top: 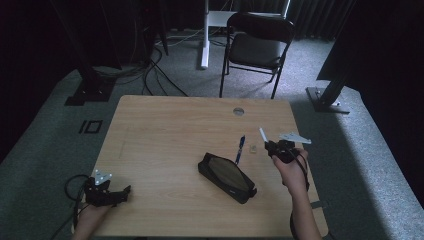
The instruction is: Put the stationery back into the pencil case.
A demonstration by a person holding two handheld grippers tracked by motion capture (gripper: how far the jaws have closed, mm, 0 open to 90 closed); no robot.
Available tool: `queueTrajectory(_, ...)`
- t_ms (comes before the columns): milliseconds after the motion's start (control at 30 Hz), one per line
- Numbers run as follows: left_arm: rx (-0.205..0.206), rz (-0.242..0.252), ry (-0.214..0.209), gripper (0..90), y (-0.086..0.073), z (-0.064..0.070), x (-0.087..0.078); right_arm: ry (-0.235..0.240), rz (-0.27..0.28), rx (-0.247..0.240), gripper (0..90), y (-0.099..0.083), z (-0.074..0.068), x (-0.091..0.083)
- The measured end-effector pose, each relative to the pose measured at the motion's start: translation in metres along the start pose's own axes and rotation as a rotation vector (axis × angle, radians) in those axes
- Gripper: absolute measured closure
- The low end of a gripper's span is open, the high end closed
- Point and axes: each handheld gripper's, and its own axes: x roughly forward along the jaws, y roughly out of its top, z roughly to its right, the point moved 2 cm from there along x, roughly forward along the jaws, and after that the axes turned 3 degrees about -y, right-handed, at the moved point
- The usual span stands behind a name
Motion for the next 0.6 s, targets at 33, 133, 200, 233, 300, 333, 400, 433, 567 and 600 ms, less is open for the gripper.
queueTrajectory(33,0.000,0.000,0.000,0.3,0.000,0.000,0.000,0.004,0.001,-0.003,78.5,0.001,-0.002,-0.001)
queueTrajectory(133,0.000,0.000,0.000,0.3,0.000,0.000,0.000,0.022,0.004,-0.016,78.5,0.004,-0.006,-0.005)
queueTrajectory(200,0.000,0.000,0.000,0.3,0.000,0.000,0.000,0.038,0.009,-0.023,78.5,0.006,-0.010,-0.008)
queueTrajectory(233,0.000,0.000,0.000,0.3,0.000,0.000,0.000,0.044,0.009,-0.029,78.5,0.007,-0.012,-0.009)
queueTrajectory(300,0.000,0.000,0.000,0.3,0.000,0.000,0.000,0.058,0.015,-0.036,78.5,0.009,-0.016,-0.012)
queueTrajectory(333,0.000,0.000,0.000,0.3,0.000,0.000,0.000,0.068,0.015,-0.036,78.6,0.010,-0.018,-0.013)
queueTrajectory(400,0.000,0.000,0.000,0.3,0.000,0.000,0.000,0.087,0.021,-0.044,78.5,0.011,-0.022,-0.015)
queueTrajectory(433,0.000,0.000,0.000,0.3,0.000,0.000,0.000,0.095,0.023,-0.048,78.5,0.012,-0.024,-0.017)
queueTrajectory(567,0.000,0.000,0.000,0.3,0.000,0.000,0.000,0.130,0.032,-0.061,78.6,0.015,-0.033,-0.022)
queueTrajectory(600,0.000,0.000,0.000,0.3,0.000,0.000,0.000,0.139,0.033,-0.067,78.5,0.016,-0.035,-0.024)
